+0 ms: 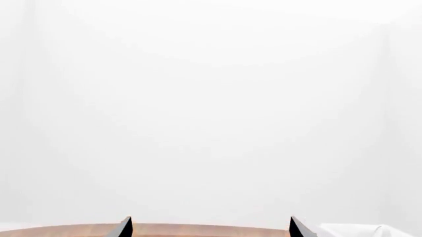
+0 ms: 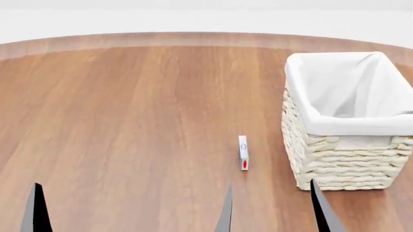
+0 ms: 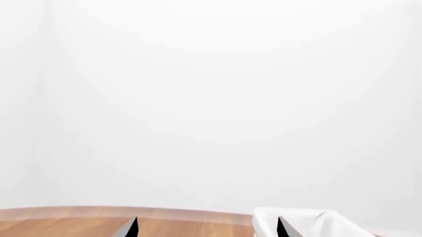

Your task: Pick up the cream cheese box, and put it in the basket.

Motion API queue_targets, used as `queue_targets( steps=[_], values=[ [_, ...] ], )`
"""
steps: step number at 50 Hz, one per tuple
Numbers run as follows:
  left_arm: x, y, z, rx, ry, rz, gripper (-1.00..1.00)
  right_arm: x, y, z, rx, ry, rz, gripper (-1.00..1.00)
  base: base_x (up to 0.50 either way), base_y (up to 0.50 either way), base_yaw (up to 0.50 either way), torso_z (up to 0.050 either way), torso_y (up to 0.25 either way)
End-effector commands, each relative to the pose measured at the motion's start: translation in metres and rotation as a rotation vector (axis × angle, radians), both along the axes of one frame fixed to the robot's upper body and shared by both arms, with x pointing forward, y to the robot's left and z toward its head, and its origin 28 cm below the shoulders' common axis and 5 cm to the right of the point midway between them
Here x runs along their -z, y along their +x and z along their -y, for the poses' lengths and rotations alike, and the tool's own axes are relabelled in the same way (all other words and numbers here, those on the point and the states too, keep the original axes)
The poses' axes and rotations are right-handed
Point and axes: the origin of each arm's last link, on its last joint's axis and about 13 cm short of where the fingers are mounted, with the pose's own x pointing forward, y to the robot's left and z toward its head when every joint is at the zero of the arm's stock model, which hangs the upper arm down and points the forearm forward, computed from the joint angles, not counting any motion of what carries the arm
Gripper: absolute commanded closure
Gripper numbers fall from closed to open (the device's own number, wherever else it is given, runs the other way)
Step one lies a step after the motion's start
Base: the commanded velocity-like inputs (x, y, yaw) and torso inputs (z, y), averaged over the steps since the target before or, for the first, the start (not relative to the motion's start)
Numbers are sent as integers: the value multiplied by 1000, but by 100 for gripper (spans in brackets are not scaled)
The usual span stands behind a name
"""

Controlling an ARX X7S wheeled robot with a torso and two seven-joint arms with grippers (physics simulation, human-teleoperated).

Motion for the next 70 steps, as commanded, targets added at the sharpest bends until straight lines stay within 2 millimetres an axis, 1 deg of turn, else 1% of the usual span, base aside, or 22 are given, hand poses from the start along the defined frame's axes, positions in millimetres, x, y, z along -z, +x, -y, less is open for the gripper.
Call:
queue_targets(
  steps=[1, 53, 58, 60, 62, 64, 70],
  values=[
    [0, 0, 0, 1, 2, -1, -100, 0, 0, 0, -2, -1, 0, -100, 273, 0, 0, 0, 0],
    [1, 1, 0, -19, 15, 4, -100, 0, 0, 0, -1, -5, 0, -100, 271, 0, 0, 0, 0],
    [1, 1, -1, -20, 15, 4, -100, 1, 1, 0, 8, -9, -1, -100, 269, 2, 0, 0, 0],
    [1, 1, -1, -21, 14, 3, -100, 2, 1, -1, 7, -37, -8, -100, 96, 1, 0, 0, 0],
    [1, 1, -1, -20, 15, 3, -100, 2, 2, -1, 8, -23, -11, -100, 0, 0, 0, 0, 0],
    [1, 0, 0, -17, 17, 3, -100, 0, 3, 0, 13, -21, -9, -100, 0, 0, 0, 0, 0],
    [0, -1, 0, -17, 14, 7, -100, -18, 8, 0, 18, -32, 37, -100, 0, 0, 0, 0, 0]
  ],
)
